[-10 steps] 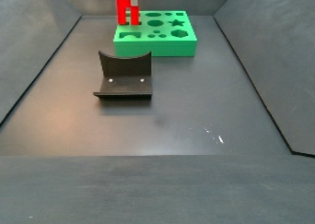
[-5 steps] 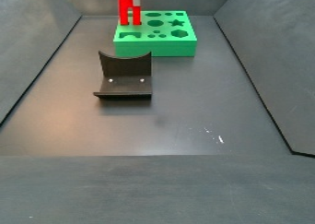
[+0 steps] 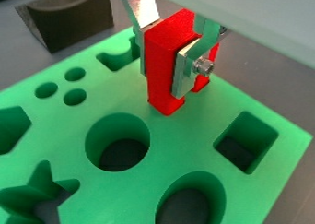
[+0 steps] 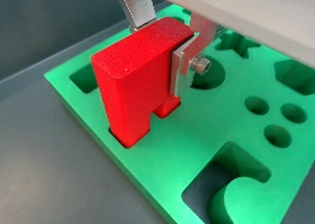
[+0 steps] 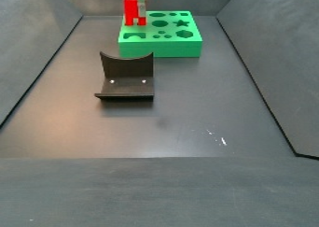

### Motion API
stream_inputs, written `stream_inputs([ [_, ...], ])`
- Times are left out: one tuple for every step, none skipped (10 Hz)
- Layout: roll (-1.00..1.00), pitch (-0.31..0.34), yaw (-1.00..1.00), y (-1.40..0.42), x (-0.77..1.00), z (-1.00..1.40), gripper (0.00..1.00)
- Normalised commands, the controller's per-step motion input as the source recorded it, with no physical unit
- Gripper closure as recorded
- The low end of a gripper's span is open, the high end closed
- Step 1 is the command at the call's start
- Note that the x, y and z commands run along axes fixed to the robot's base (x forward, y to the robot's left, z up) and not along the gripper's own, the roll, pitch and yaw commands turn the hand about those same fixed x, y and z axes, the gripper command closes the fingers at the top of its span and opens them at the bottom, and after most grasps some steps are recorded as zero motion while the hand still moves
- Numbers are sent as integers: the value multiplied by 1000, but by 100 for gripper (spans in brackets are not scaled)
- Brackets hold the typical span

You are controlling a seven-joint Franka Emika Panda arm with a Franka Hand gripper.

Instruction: Insert the double-square object.

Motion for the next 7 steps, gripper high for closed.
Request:
stream_inputs([
  [0,11,0,0,0,-271,100],
  [-7,0,0,0,0,-251,100],
  [0,11,0,0,0,-257,100],
  [0,26,0,0,20,-240,100],
  [-6,26,0,0,57,-231,100],
  [-44,0,0,17,0,0,100],
  [0,0,0,0,0,0,100],
])
